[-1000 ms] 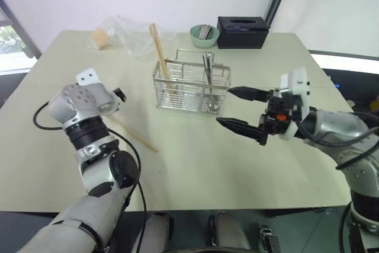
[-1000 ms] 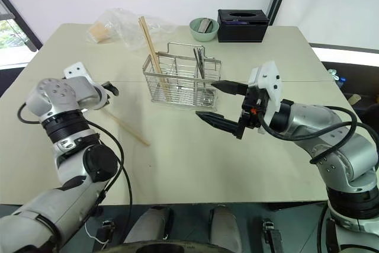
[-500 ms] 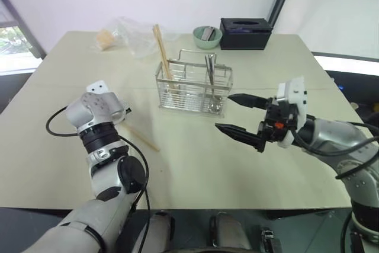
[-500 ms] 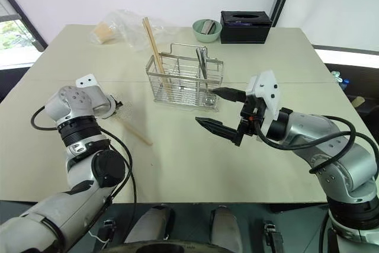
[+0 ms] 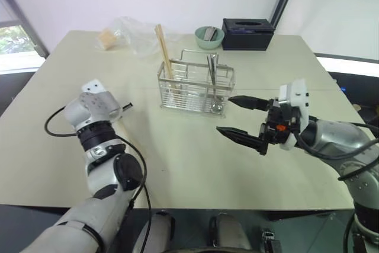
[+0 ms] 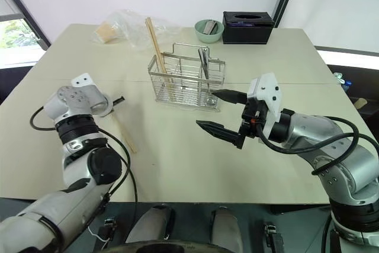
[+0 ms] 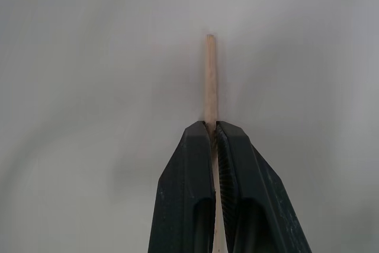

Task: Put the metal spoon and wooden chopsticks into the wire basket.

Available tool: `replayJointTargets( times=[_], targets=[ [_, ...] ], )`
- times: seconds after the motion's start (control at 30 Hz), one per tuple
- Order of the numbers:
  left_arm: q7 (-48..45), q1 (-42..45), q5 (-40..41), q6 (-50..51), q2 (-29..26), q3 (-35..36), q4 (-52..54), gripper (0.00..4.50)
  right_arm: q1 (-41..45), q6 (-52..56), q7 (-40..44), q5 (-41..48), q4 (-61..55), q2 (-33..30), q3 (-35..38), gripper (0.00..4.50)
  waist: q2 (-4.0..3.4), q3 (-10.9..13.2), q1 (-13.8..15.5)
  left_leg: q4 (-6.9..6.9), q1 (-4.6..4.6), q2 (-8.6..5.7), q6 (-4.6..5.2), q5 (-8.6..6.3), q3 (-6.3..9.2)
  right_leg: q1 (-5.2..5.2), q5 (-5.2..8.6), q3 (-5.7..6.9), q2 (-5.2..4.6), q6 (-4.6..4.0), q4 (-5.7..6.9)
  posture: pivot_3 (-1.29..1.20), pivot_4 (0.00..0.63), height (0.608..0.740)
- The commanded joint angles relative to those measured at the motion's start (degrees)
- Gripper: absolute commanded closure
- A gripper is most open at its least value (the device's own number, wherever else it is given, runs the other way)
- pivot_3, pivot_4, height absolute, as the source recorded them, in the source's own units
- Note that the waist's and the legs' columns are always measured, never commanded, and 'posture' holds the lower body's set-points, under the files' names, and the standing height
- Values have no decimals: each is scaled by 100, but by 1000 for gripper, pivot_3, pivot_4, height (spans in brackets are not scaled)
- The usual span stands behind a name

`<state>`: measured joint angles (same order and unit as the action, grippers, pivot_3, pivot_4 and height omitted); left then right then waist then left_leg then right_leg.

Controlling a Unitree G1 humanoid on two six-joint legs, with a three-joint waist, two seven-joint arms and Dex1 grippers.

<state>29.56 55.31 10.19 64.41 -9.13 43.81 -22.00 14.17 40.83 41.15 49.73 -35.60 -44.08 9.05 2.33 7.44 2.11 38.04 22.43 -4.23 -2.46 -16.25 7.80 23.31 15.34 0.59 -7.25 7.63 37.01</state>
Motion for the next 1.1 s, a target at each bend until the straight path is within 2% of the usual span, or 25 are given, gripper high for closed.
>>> replayJointTargets(
  times=[0.03, 0.13, 0.23, 0.37, 0.5, 0.8, 1.1],
  targets=[
    [-606, 811, 550, -1740, -548, 246, -530, 4425, 227, -55, 96, 28, 20, -109, 128, 0, 9, 6, 18, 0, 3, 0, -1, 1, 1, 3, 0, 0, 0, 0, 0, 0, 150, 649],
    [-1278, 1368, 1168, -2624, -806, 452, -1042, 4425, 304, -46, 184, 47, 73, -184, 169, 0, 21, 14, 36, -1, 15, -2, -6, 3, 2, 8, -1, 4, -6, -1, -5, 0, 150, 649],
    [-2489, 1884, 1409, -3186, -1145, -43, -1228, 4425, 371, -58, 242, -2, 145, -266, 201, 0, 21, 13, 25, -3, 14, -20, -2, 2, -2, -1, 0, 6, -27, 0, -15, 0, 150, 649],
    [-3720, 2476, 1837, -3454, -1328, -456, -1369, 4425, 374, -67, 105, -34, 193, -261, 308, 0, 22, 14, 23, -2, 20, -34, 28, 3, -10, 2, -1, 7, -40, 1, -15, 0, 150, 649],
    [-4337, 2681, 1965, -3518, -1300, -888, -1399, 4425, 272, -65, -63, -13, 75, -215, 362, 0, 16, 15, 5, -6, 16, -33, 34, 2, -9, 3, 0, 6, -40, 3, -17, 0, 150, 649],
    [-5422, 2010, 1495, -3875, -664, -2555, -862, 4425, -68, -102, -346, 45, -146, -182, 605, 0, 13, 16, 8, -7, -1, -24, 35, 3, -8, -12, 0, 7, -32, 4, -13, 0, 150, 649],
    [-5717, 1111, 1007, -4663, -267, -3440, -353, 4425, -205, -56, -486, 129, -256, -228, 785, 0, 1, 24, 4, -15, 8, -21, 37, 4, -11, 1, 0, 6, -32, 3, -22, 0, 150, 649]
  ],
)
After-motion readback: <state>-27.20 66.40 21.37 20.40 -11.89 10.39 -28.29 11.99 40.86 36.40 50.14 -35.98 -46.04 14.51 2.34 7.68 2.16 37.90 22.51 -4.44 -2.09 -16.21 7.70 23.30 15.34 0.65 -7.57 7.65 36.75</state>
